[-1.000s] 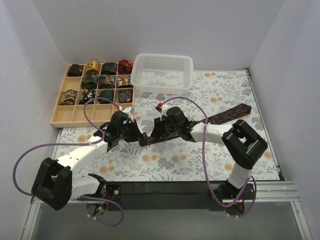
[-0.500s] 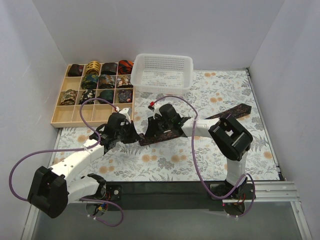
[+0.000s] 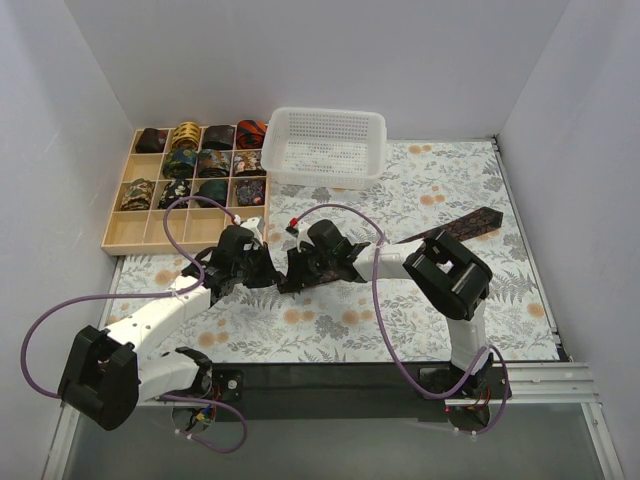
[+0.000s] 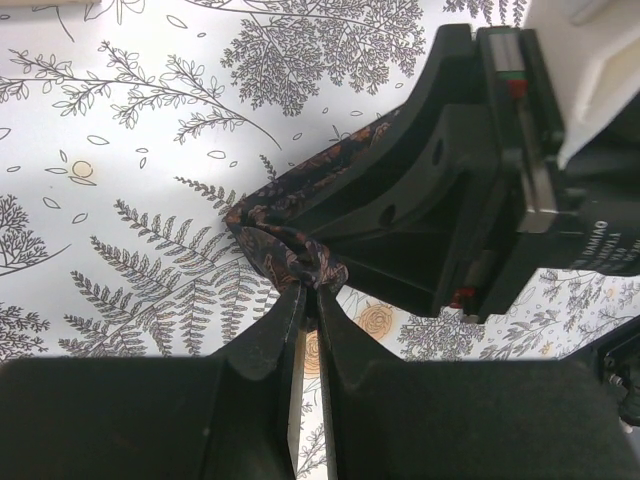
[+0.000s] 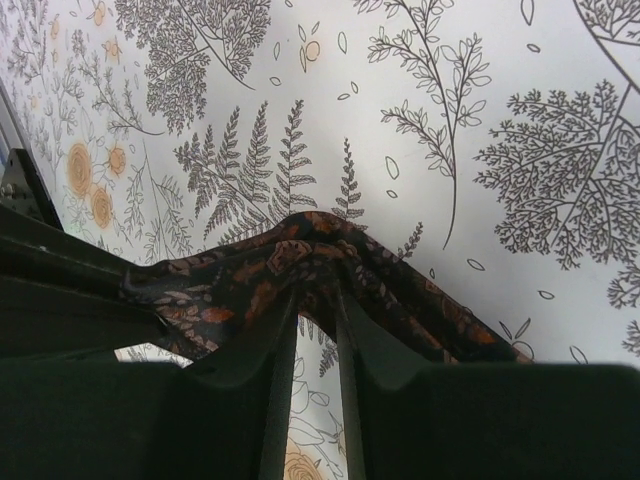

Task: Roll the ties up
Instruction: Roll the tie

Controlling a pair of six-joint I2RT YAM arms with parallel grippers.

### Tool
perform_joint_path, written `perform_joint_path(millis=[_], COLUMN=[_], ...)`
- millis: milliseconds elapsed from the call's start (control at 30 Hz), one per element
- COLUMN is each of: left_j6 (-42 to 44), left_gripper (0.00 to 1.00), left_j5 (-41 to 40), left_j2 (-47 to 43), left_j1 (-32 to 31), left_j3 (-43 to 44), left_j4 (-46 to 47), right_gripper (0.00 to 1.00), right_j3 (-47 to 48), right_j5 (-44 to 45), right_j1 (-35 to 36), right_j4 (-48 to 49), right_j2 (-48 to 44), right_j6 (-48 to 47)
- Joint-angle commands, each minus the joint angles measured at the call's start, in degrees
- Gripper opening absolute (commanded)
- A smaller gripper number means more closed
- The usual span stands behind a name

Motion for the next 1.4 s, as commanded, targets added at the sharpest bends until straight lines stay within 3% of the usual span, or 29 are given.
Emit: perform_joint_path(millis=[0, 767, 1033, 1367], left_j6=[-0.1, -1.6, -2.2, -5.8], left_gripper=[0.09, 0.12, 0.31, 0.33], left_j5=[0.5, 3.0, 3.5, 4.3], left_j2=[0.1, 5.1, 8.5, 10.9], left_j1=[-0.2, -0.4, -1.3, -2.4], left_j3=[2.2, 2.4, 4.2, 2.1], left_j4=[1.4, 5.0, 6.9, 13.6], right_gripper=[0.25, 0.3, 0.33, 0.35], right_j3=[1.8, -6.3, -8.3, -10.2], right_j5=[-2.2, 9.9, 8.2, 7.1], right_j1=[0.3, -2.9, -3.5, -4.7], right_j4=[3.3, 3.2, 3.4, 4.1], right_j2=[1.3, -11.6, -14.2, -15.2], right_j6=[1.1, -3.5, -4.2, -2.3])
